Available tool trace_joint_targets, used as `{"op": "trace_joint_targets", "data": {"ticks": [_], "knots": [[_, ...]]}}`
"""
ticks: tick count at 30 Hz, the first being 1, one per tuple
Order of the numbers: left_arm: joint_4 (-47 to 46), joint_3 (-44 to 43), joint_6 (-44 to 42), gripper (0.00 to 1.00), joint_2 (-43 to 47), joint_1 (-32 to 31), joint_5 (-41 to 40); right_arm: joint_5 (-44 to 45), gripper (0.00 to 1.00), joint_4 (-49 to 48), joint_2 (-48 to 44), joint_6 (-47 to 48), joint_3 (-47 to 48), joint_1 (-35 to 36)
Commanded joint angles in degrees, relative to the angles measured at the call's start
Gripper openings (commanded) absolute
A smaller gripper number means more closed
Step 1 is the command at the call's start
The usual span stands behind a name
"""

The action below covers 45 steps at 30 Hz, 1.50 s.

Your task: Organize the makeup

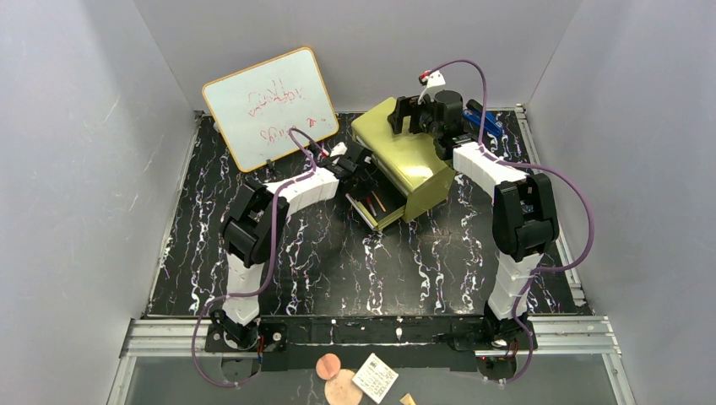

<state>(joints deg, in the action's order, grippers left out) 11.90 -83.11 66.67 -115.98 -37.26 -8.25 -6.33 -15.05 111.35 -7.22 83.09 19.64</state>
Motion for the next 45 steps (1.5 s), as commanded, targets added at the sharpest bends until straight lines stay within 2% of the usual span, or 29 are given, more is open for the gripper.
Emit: {"op": "trace_joint_targets", "data": {"ticks": [1,6,11,17,24,31,45], "knots": [[6.4,-2.6,-3.5,0.24,1.4,-0.3,-4.8,0.2,0.99,29.3,10.8,2.5,-7.7,2.1],[9.5,-4.2,-6.7,0.24,6.9,-0.5,-8.9,0.2,0.99,29.2,10.7,2.4,-7.9,2.1],[13.2,-1.6,-10.7,0.24,15.4,-0.6,-14.0,0.4,0.99,29.2,10.6,2.5,-7.8,2.1],[18.9,5.7,-14.5,0.24,26.9,-0.3,-20.4,0.5,0.99,29.4,10.3,2.5,-7.8,2.1],[19.1,19.7,-13.0,0.25,34.1,0.6,-19.2,0.2,0.99,29.5,10.3,2.5,-7.5,2.1],[14.5,26.1,-11.0,0.24,30.9,0.6,-15.6,0.3,0.99,29.7,10.1,2.4,-7.5,2.2],[8.8,16.8,-11.8,0.24,14.7,0.6,-11.4,0.1,0.99,29.3,10.5,2.5,-7.7,2.2]]}}
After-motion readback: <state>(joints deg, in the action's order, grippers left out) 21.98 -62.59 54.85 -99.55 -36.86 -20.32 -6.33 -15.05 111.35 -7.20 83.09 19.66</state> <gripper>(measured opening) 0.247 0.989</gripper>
